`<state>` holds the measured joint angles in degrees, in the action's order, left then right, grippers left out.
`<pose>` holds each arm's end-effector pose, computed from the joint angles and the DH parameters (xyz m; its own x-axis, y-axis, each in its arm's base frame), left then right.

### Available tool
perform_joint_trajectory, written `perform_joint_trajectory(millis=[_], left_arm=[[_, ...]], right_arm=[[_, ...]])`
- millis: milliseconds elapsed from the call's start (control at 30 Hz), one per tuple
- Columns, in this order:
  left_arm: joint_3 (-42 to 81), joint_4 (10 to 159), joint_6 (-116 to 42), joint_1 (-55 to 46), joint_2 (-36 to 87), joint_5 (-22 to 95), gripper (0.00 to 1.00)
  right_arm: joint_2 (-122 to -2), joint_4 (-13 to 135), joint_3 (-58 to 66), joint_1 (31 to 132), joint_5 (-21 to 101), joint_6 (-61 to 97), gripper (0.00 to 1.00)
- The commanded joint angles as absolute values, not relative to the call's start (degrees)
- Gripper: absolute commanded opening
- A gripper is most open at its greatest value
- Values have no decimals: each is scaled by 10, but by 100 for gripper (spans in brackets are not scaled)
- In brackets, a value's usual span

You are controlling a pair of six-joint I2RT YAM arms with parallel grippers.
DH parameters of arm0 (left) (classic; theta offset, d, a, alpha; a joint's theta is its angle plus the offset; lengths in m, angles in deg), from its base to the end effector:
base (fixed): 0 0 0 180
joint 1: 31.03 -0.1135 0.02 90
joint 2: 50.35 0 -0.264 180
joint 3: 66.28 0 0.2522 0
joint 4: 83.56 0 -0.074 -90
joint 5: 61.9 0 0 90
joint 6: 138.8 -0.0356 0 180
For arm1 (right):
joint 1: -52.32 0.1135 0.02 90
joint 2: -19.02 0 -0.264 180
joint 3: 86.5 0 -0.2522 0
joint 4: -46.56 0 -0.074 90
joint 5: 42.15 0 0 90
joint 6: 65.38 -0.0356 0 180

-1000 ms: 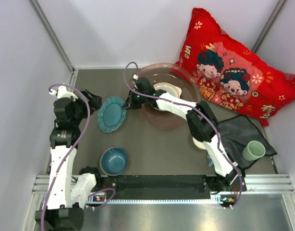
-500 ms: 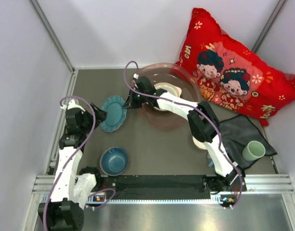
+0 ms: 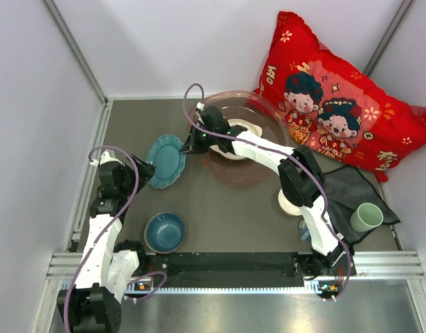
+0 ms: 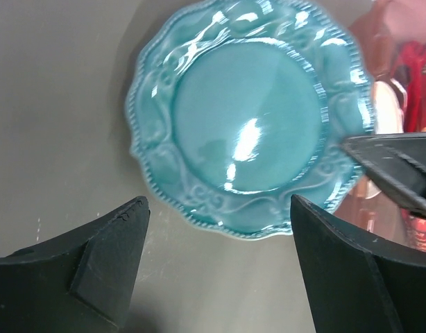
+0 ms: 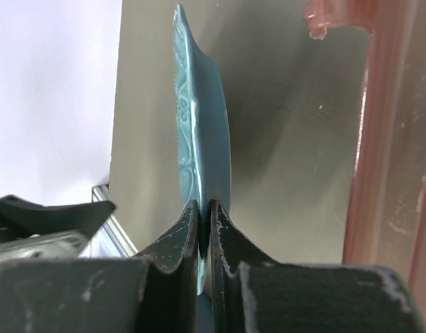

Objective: Place the mixed dishes into the plastic bin
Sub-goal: Pick up the plate at the center of the board.

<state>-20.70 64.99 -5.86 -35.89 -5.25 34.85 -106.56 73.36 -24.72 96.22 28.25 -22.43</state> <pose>0.1793 0.0110 0.2463 -0.3865 -0.7118 -0.5865 -0.3374 0.7009 -0.6284 0.3612 0.3641 0.2355 -0.9002 0.0907 -0.4259 -0.2852 0.6163 0.7340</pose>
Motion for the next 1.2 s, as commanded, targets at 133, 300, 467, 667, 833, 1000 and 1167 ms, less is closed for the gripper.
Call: perform_joint_trajectory(millis=[133, 300, 467, 667, 833, 1000, 1167], left_arm=[[-239, 704, -34, -363, -53, 363, 86], [-241, 711, -36, -364, -48, 362, 86], [-259, 736, -20, -367, -46, 376, 86], [-301, 842, 32, -369, -21, 429, 87], [-336, 963, 79, -371, 12, 462, 87], [-352, 1039, 107, -370, 40, 482, 87], [-381, 1148, 148, -372, 65, 495, 86]], right_arm=[[-966, 632, -249, 946, 250, -242, 0], [-944, 623, -232, 938, 248, -246, 0], [-923, 621, -214, 933, 245, -246, 0], [-887, 608, -174, 925, 245, -249, 0], [-860, 587, -145, 913, 236, -256, 0], [-846, 575, -122, 908, 228, -262, 0], [-836, 567, -108, 905, 217, -266, 0]])
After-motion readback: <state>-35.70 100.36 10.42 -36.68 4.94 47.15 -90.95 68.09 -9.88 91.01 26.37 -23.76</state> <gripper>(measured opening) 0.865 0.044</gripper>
